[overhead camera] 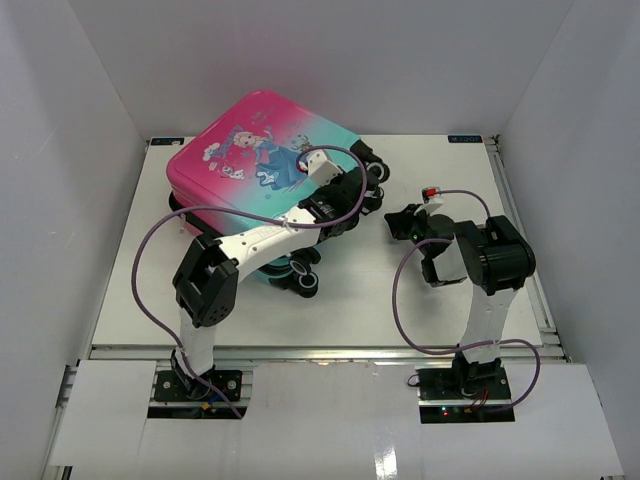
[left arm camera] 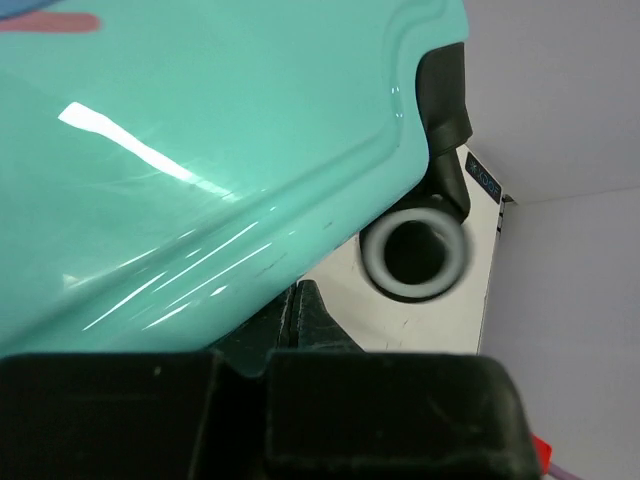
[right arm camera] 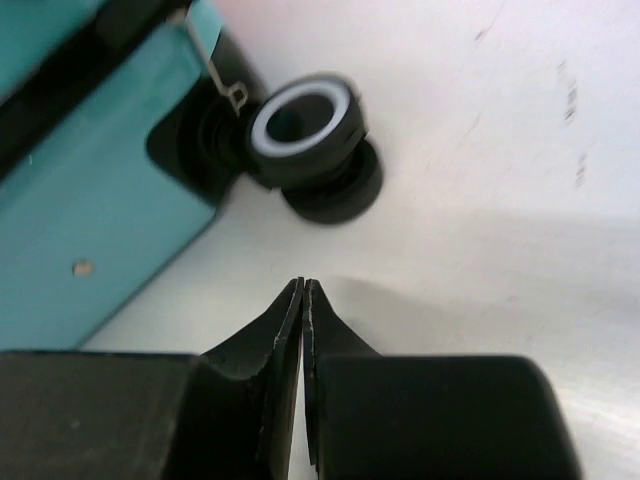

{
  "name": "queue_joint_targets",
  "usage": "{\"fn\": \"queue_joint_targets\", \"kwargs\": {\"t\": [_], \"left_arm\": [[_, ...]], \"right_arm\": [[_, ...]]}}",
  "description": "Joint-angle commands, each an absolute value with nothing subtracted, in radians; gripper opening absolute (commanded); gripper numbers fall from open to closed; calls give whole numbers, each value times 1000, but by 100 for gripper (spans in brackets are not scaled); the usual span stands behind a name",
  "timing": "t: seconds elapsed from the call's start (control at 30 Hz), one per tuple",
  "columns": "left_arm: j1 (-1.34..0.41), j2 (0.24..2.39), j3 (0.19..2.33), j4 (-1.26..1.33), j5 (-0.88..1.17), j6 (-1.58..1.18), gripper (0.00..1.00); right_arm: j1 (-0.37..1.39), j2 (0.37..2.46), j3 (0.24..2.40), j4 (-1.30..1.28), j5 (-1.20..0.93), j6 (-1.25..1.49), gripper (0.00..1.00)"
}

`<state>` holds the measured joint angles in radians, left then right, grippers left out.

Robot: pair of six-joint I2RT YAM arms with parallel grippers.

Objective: Pack the luggage

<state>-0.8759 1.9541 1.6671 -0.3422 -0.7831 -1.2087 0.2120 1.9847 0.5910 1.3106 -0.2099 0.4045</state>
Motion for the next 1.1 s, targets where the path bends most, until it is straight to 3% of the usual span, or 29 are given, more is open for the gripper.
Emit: {"fn": "queue_joint_targets", "kwargs": {"t": [0.0,0.13,0.3,0.4,0.43,0.57,0.63,0.73,1.07], "left_arm": [[-816,1828,1605,-413,-955,-1161,0],[-817,1745,1567,-319,-902,-975,0],[-816,1573,1481,-138,-767,-645,0],[-816,1481,1461,-152,-874,-582,0],[-810,1456,1469,-203,-994,-589,0],[-723,1361,1465,-538,-1235,-824,0],[-625,1278,1389,-657,-1144,-1017,0],[-457,1204,1223,-645,-969,-1099,0],[-293,1421,1085,-811,-907,-1441,0]], "right_arm": [[160,1963,644,1769,-147,541,11],[145,1984,782,1552,-170,587,18],[123,2097,975,1413,-253,668,8],[113,2175,1112,1283,-271,721,8],[113,2206,1146,1254,-280,736,8],[114,2319,1333,1095,-379,792,8],[115,2379,1398,1057,-415,818,8],[128,2422,1459,1037,-473,836,8],[182,2403,1465,828,-525,694,8]]}}
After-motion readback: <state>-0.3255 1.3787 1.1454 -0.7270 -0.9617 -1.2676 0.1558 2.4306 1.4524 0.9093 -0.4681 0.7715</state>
